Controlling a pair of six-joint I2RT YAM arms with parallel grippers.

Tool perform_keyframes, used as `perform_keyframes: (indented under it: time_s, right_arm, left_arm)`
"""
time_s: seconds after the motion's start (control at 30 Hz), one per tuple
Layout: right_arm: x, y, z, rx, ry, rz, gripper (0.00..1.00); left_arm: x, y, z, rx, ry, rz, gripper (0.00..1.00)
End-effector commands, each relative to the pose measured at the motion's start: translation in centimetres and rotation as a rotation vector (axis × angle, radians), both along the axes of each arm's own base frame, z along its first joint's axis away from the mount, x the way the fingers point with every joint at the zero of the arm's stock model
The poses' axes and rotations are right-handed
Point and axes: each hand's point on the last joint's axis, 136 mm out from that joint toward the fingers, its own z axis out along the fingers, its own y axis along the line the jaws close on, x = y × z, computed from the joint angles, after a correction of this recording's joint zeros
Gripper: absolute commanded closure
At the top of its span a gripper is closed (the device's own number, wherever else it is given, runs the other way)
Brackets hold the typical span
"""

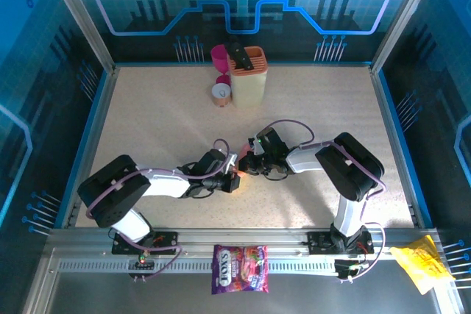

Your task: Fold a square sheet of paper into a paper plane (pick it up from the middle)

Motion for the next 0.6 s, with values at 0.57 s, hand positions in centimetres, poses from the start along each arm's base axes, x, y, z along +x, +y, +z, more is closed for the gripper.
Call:
perform_keyframes:
  time_s: [0.57]
  right_arm:
    - [0.6, -2.2, 2.8, -0.136, -0.049, -0.006, 1.0]
  left_arm:
    - [-2.3, 3.0, -3.1, 0.063, 0.043, 0.015, 1.0]
